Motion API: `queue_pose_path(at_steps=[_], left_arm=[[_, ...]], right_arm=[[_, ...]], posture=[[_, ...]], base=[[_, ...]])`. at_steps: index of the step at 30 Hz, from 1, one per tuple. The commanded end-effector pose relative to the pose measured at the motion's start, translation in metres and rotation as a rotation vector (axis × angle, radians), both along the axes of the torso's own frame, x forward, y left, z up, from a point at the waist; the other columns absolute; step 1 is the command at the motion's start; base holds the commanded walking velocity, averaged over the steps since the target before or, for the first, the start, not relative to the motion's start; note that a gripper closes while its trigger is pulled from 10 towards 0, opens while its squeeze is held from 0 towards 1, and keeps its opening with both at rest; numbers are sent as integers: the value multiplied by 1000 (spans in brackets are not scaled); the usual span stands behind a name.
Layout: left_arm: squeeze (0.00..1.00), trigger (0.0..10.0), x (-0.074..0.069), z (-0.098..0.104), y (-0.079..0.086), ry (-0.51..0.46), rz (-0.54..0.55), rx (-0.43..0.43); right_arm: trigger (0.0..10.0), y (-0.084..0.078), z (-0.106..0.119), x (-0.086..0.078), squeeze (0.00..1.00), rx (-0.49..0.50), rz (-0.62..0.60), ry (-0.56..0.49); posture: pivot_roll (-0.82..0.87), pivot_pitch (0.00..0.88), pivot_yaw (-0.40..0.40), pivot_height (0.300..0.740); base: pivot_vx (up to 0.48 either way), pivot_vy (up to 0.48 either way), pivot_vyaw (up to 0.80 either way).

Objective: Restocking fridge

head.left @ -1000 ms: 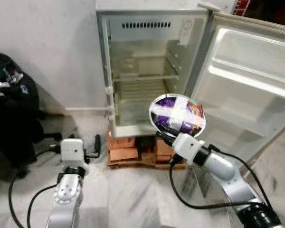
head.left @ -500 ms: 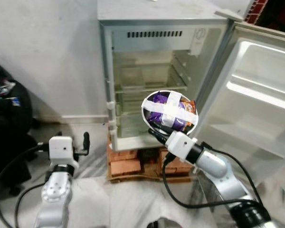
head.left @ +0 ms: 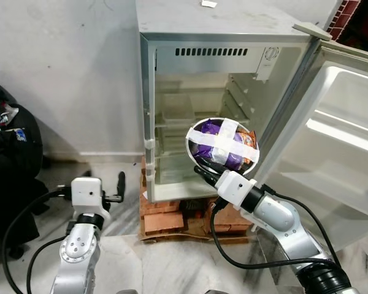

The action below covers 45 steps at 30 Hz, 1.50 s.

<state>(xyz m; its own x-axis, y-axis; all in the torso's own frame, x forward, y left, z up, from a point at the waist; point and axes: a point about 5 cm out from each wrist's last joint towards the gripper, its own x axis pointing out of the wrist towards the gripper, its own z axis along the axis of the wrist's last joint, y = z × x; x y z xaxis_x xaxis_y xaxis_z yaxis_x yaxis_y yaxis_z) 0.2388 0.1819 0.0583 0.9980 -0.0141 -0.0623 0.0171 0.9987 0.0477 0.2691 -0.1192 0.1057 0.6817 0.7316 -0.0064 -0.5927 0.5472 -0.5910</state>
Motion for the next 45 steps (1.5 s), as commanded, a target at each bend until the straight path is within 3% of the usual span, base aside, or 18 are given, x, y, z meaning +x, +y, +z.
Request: queue_pose_path(at_steps=[1,30,45], left_arm=[[0,10000,1,3,-1,-14,-13,-4],[0,10000,1,-1,-6,19,-7,-20],[0,10000,-4,-1,-7,19,6,-19]], right_arm=[[10000,-5,5,4,0,1,-22,-19],[10000,-4,4,4,0,-18,-9,-13],[10000,-7,0,9,0,-33,-29,-2]], posture=[[50,0,-55,740],[46,0,-63,740],[52,0,-68,740]], base=[[334,0,0],[353,0,0],[0,-89,0]])
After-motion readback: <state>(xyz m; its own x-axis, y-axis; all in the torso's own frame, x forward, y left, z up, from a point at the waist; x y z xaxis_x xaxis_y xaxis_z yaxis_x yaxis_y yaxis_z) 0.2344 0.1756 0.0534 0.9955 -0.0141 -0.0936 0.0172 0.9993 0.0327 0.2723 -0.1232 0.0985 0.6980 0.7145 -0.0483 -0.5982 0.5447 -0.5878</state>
